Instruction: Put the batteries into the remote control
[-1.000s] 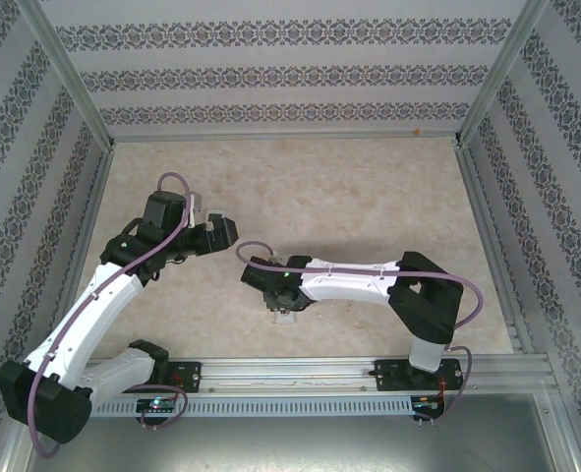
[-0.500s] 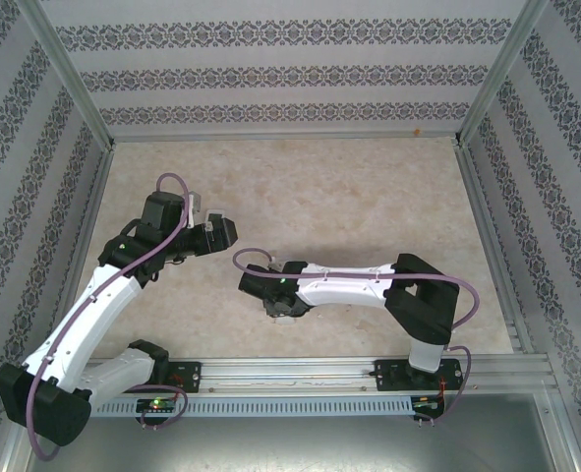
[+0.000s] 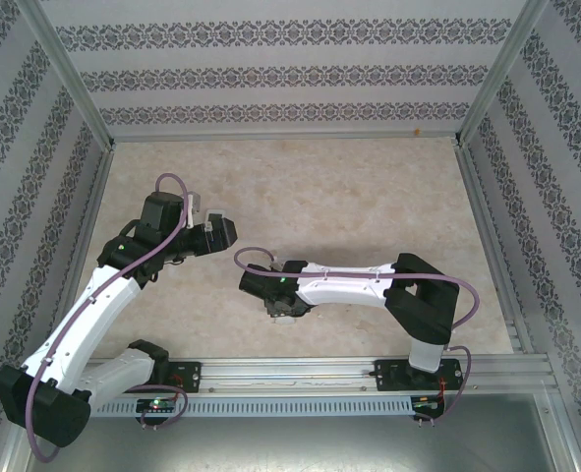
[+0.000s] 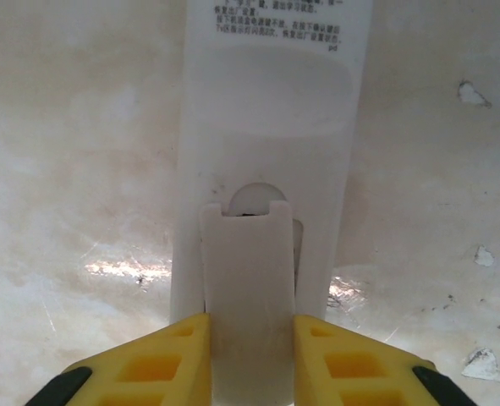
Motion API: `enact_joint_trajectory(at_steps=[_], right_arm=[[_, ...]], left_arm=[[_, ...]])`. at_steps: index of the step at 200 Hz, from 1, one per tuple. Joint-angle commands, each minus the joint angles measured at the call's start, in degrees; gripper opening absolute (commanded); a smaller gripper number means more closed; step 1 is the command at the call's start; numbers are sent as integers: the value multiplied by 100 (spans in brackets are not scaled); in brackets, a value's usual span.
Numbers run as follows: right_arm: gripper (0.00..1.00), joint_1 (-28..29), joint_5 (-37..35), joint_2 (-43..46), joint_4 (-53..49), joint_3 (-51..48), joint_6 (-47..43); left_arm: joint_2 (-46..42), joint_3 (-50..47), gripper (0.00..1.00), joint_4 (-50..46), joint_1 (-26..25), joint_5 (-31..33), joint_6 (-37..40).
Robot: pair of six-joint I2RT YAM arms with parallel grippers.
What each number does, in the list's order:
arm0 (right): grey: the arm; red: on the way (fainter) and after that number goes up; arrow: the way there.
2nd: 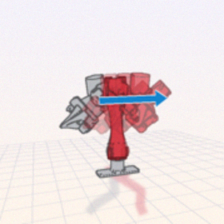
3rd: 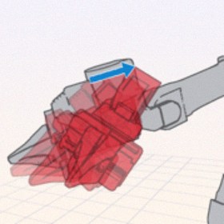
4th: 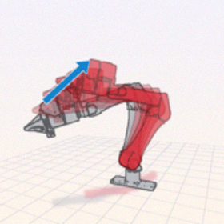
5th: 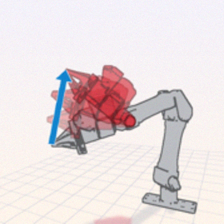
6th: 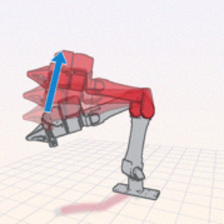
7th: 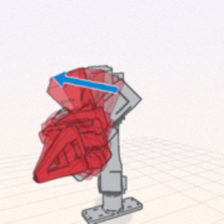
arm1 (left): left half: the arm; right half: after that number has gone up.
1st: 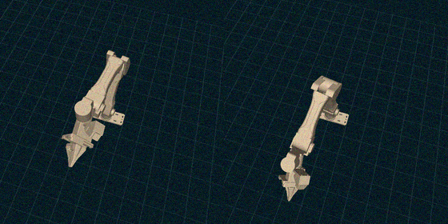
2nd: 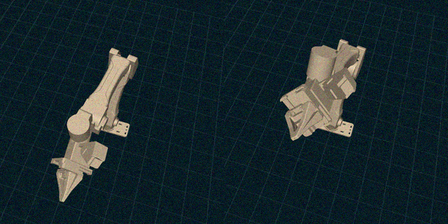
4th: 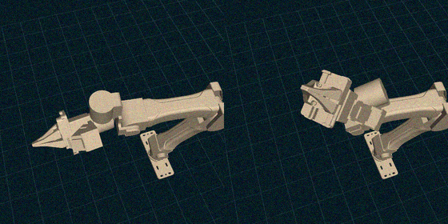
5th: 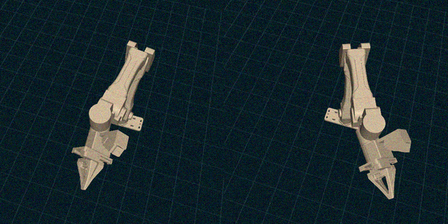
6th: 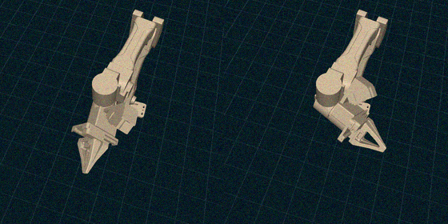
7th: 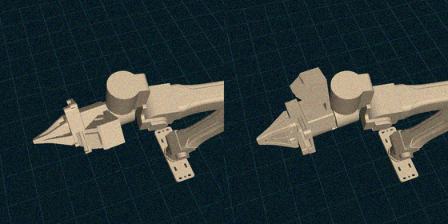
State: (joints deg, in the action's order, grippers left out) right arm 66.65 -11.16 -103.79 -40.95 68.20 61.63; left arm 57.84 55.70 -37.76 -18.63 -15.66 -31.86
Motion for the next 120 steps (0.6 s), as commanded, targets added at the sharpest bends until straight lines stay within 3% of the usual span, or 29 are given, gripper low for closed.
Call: enact_joint_trajectory(at_steps=[1,70,120], right_arm=[[25,68,-47,-113,-167,84,137],[26,75,118,-349,-429,288,286],[33,85,96,-333,-511,349,280]], left_arm=[[-95,-53,100,-152,72,33,145],[-135,-136,100,-162,71,88,182],[-172,-173,100,-166,77,138,224]])
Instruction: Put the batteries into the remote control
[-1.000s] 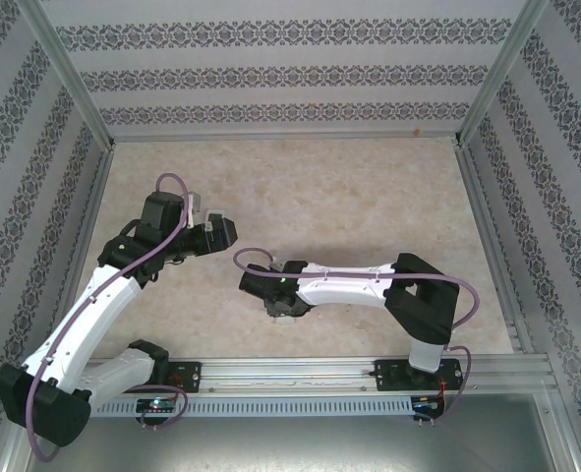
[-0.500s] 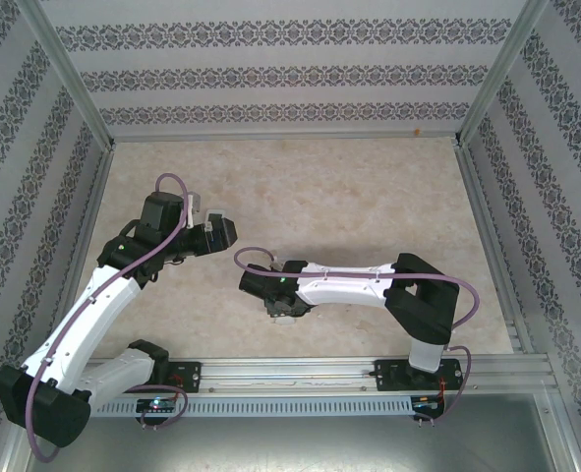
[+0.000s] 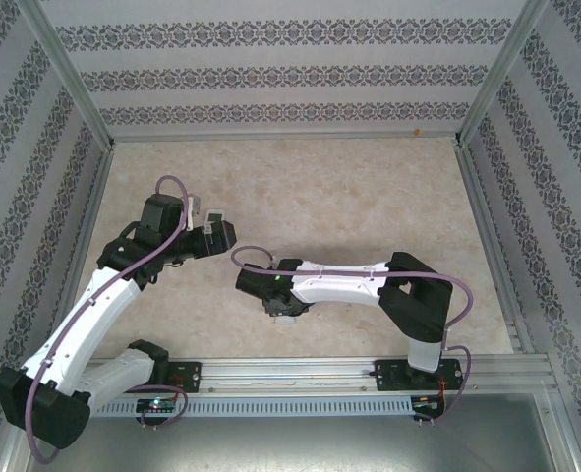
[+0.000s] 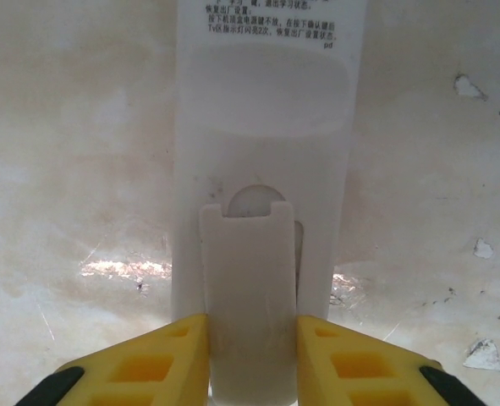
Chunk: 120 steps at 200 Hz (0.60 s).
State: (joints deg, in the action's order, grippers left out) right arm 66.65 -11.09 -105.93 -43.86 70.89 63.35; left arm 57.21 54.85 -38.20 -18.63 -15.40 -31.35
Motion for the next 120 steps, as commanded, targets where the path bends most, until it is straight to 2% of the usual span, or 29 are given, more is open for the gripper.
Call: enact_joint_trajectory(at_steps=[1,120], right_arm=[[33,85,89,-120,-220,81,112],[35,94,60,324,-194,89,13]], left_arm=[[-111,-84,100,-120,69,114,173],[-165,-167,100,-105,70,126,169]])
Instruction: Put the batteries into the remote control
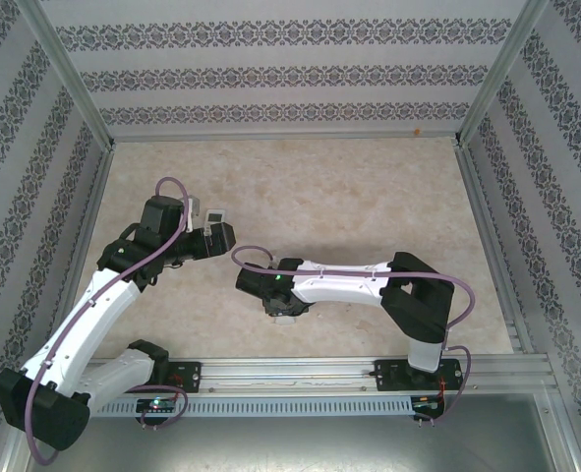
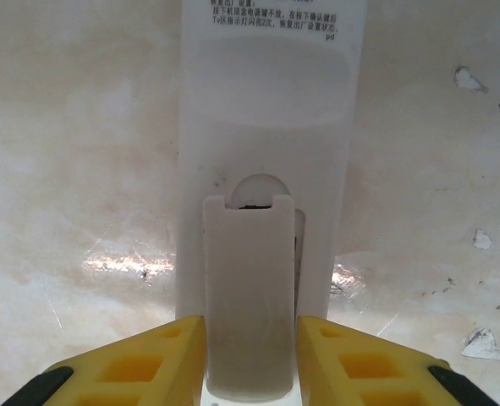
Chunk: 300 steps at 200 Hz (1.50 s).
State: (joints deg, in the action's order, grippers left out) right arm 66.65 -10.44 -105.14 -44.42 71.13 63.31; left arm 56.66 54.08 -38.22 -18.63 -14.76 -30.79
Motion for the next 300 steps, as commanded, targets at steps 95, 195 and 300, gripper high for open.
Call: enact_joint_trajectory(at_steps=[95,195,300], right_arm=[[24,-212,-240,517,48,-29,-148],[20,-385,-33,-205,62,222,-371],[19,-261,-287,-142,-150,142,109]], left_arm=[[-129,-88,100,-120,68,58,108],[-137,-84,100,-164,72,112,177],[-127,-124,100,-119,58,66,143]])
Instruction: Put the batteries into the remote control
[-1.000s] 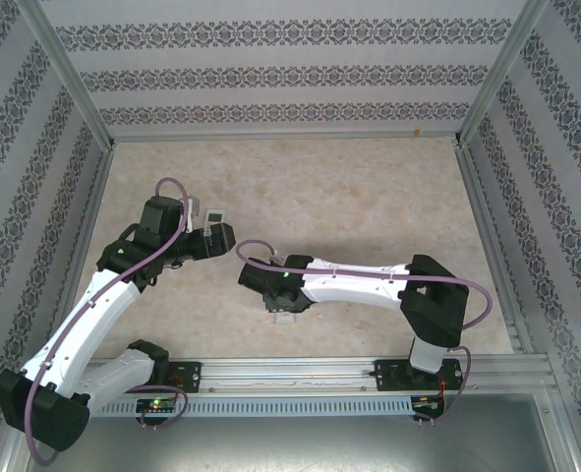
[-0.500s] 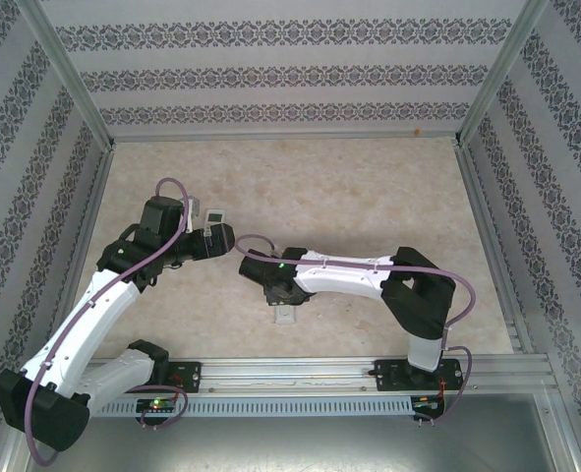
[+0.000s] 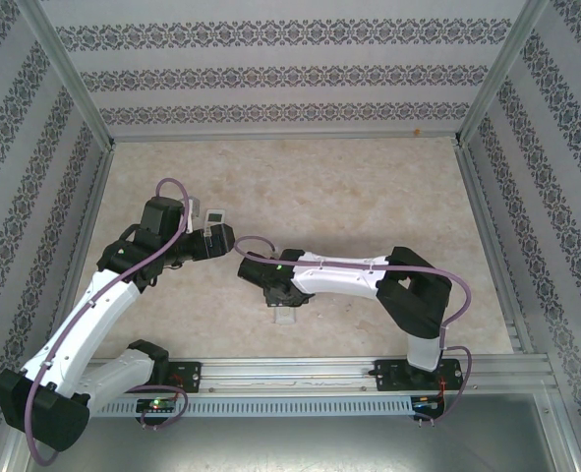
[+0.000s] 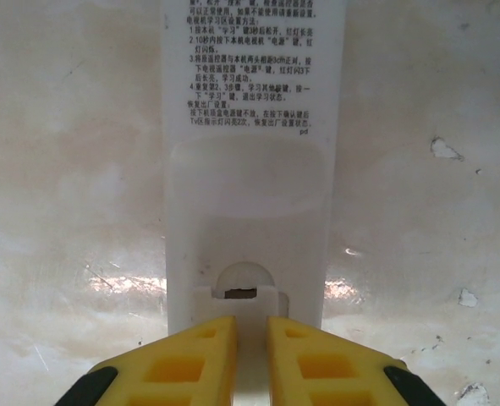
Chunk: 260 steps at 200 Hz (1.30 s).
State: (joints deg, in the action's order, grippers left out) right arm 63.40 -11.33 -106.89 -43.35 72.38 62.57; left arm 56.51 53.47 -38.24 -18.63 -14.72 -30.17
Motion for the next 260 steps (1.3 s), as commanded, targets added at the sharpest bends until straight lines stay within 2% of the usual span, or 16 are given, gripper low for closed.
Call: enact_joint_trajectory(at_steps=[1,93,168,260], right_arm=[[19,66,-204,35,-259,15,189],[21,80,-493,241,-396,31,199],[23,131,-336,371,-286,233,66],[22,191,2,-133,-279,286,-46]], left_arm=[[-109,-64,100,-120,60,59,82],[-129,-100,100,-114,58,50,73],[-136,-128,100,-116,53,50,75],[-149,-141,100,-130,57,65,91]])
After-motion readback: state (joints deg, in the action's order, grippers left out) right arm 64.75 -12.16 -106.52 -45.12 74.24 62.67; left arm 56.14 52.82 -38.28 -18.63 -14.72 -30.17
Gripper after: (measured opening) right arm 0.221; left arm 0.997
